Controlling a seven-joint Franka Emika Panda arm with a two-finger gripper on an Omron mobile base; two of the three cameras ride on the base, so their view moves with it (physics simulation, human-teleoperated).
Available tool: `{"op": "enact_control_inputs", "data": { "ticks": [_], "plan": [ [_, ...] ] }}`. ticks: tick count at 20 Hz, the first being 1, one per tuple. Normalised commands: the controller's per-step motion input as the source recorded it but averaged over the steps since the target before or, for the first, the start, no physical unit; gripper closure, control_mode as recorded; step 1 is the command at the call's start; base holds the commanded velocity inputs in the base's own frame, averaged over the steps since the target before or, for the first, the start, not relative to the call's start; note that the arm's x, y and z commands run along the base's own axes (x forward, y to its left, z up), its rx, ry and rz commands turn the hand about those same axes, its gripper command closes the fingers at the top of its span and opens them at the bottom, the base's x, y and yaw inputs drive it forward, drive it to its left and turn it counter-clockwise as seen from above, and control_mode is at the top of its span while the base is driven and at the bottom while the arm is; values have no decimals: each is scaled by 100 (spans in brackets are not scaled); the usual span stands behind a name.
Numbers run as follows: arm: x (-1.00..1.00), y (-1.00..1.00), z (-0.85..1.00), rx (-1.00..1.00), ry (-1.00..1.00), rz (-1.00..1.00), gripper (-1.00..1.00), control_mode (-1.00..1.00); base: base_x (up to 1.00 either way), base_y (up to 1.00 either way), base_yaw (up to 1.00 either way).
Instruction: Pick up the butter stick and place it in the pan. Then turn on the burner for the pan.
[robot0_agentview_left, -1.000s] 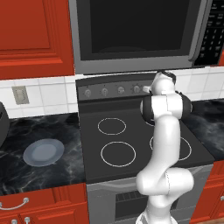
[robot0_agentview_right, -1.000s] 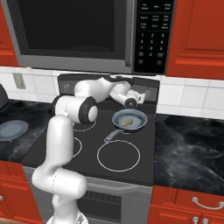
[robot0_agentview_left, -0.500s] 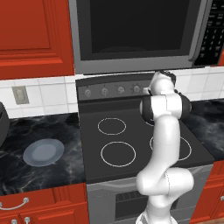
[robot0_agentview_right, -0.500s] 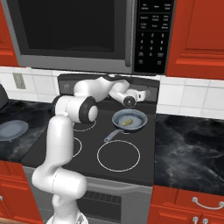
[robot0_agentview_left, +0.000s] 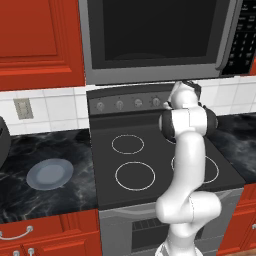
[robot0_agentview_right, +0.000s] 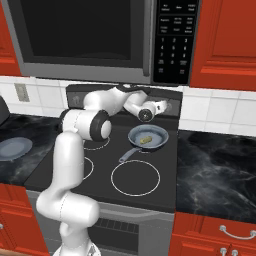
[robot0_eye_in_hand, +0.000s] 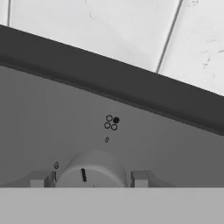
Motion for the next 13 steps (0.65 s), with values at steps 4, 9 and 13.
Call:
{"op": "enact_control_inputs", "data": {
  "ticks": [4,9,13],
  "plan": [
    [8,0,0,-21,0,0,100,-100,0,0,0],
    [7,0,0,-19,0,0,100,-100,0,0,0],
    [8,0,0,-18,0,0,100,-100,0,0,0]
  ]
}}
